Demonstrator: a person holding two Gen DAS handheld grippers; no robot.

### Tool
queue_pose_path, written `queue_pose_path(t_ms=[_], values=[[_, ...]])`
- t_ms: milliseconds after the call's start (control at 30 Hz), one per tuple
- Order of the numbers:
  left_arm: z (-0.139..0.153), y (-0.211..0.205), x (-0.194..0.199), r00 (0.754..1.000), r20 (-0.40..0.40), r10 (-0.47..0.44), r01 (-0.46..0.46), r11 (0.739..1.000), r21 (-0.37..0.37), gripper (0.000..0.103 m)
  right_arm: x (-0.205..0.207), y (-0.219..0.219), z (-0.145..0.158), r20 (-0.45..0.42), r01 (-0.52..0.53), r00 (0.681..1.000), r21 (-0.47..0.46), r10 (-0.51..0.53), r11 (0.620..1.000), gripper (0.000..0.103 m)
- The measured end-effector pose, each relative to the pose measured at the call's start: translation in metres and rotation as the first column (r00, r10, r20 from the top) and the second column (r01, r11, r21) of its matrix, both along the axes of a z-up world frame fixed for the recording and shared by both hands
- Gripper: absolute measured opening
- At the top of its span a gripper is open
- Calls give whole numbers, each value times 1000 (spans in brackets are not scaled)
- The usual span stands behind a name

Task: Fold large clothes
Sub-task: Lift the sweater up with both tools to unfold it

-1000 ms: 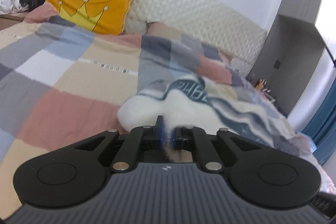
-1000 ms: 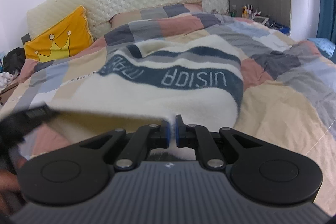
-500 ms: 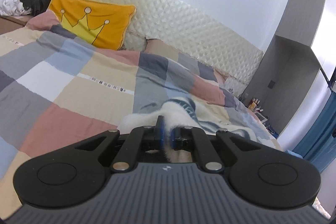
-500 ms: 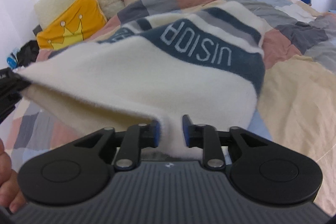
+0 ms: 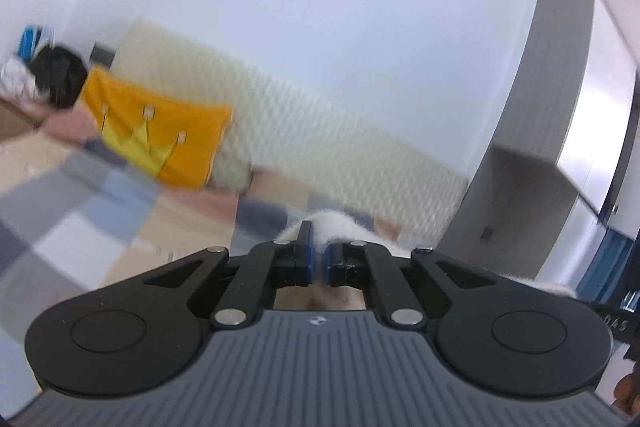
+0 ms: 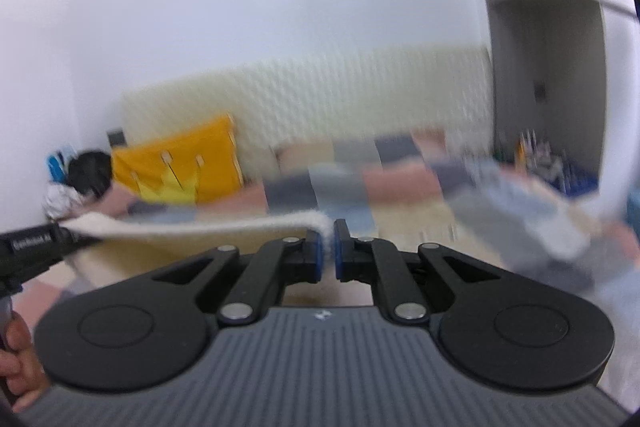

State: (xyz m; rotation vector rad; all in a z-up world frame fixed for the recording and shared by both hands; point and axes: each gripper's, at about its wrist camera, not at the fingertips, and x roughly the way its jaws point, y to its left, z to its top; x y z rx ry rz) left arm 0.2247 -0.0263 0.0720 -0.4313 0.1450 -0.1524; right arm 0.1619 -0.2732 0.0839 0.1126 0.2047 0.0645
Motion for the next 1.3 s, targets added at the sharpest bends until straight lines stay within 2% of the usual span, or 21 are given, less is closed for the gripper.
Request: queue_pose_path(t_ms=[167,333,533,800,933,1067,1167,1300], values=[[74,19,-18,996,83,18,-15,999,-39,6,-22,4,74,120,-82,989,-15,83,997,8],[151,38,-38,987,152,43,-39,999,-33,6,-35,18,132,213,-125,968,-56,134,991,8],[230,57,-75,971,228,79,-79,997,-8,6,-48,26,184,272,-181,943,-64,192,981,8],[303,80,-142,948,302,106,-123,992,39,6,-88,36,236,375,-231,895,-72,241,970,8],[319,88,-177,934,333,131,-165,983,76,6,-104,42,251,403,-257,876,-73,264,964,8],[312,101,-188,939,306,157,-193,977,92,6,-96,53,248,391,-274,875,-84,284,958,8],[291,122,-168,955,239,177,-202,976,82,6,-75,72,235,336,-296,890,-84,307,952,8],[249,151,-121,969,141,202,-218,970,106,6,-17,97,195,228,-316,917,-85,327,945,8]])
